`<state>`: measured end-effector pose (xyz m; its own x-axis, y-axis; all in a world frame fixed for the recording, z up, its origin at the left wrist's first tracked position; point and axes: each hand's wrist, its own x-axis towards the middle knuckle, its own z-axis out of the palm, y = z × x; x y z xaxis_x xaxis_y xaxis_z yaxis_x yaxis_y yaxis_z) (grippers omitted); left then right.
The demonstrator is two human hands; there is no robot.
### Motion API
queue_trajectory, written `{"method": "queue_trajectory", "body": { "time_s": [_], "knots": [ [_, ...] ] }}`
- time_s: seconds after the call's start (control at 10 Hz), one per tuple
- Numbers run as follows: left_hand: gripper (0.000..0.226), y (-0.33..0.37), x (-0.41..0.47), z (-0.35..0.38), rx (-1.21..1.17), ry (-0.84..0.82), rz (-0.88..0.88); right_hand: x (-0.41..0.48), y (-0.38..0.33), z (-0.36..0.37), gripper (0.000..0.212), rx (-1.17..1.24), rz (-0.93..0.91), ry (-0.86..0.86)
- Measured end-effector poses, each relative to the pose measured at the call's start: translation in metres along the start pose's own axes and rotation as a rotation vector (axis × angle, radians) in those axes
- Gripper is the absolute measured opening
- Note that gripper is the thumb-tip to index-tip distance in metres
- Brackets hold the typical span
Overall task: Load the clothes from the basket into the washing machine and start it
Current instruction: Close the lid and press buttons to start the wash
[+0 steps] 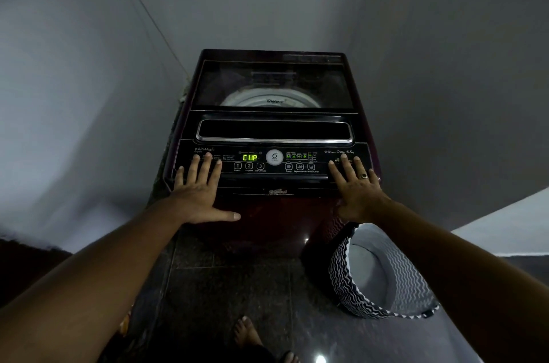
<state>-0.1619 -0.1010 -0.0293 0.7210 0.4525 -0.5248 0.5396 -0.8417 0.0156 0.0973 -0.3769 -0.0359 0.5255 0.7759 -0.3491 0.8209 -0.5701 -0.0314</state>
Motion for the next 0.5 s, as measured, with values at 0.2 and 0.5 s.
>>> {"method": "queue_trajectory", "body": {
  "time_s": [0.2,0.5],
  "knots": [
    [0.149,0.0006,-0.0004,0.0002,0.002,0.001,-0.001,0.0006,0.0000,0.0007,0.118,0.000,-0.002,0.006],
    [0.148,0.0017,-0.0013,-0.0007,-0.002,-0.002,0.001,-0.0002,-0.0001,-0.0001,0.117,0.002,0.001,0.002]
  ]
}}
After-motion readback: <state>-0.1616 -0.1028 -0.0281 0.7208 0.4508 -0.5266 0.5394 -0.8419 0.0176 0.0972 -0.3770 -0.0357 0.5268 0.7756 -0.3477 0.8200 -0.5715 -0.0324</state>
